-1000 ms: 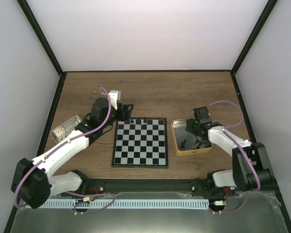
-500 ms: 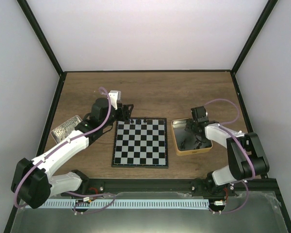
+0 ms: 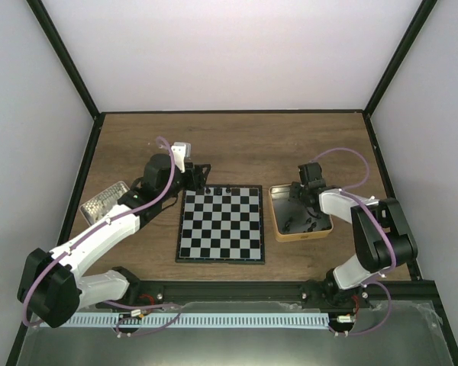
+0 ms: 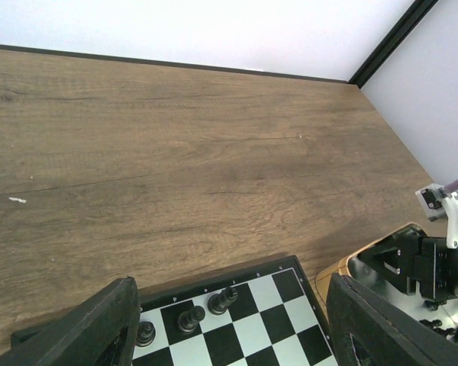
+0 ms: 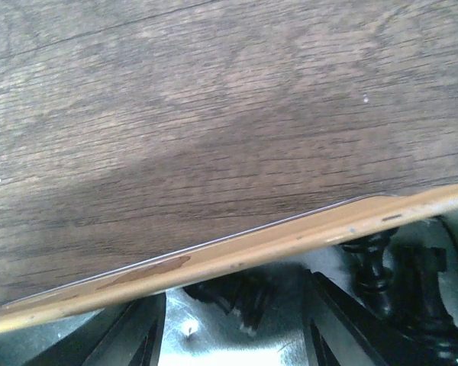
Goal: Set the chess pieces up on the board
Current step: Pick up the chess piece from the storage box.
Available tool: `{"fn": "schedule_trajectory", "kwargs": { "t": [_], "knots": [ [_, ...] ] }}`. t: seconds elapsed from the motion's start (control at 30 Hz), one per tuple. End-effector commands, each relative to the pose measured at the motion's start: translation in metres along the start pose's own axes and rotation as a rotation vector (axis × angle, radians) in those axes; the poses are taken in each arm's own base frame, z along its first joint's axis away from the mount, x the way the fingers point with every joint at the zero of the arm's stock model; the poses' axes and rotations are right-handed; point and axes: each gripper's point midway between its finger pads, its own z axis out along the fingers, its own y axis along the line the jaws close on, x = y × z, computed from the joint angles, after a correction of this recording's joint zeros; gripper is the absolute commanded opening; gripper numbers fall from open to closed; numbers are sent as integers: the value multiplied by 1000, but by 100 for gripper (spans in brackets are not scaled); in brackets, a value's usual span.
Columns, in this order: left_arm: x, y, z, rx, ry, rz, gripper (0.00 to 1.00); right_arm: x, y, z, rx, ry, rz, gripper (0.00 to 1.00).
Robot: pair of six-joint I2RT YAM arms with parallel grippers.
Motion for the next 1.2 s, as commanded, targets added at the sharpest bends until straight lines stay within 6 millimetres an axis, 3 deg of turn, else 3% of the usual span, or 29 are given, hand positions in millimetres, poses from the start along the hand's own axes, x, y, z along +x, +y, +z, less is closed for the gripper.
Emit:
{"fn": "schedule_trajectory", "kwargs": {
  "t": [0.0,0.33,0.5,0.87,1.17],
  "knots": [
    [-10,-5,-1,19,-28,10,69,-5,7,-3,-26,15,-26,49],
    [-9,-5,1,23,-25,12,69,5,27,-12,-41,51,-63,40],
    [-9,-5,0,23,-24,12,70,9,34,-15,-53,70,-49,31],
    [-9,-5,1,22,-26,13,69,8,31,-2,51,92,-100,30],
    [-11,-7,0,29,-30,11,70,18,27,4,100,127,-128,14]
  ]
}}
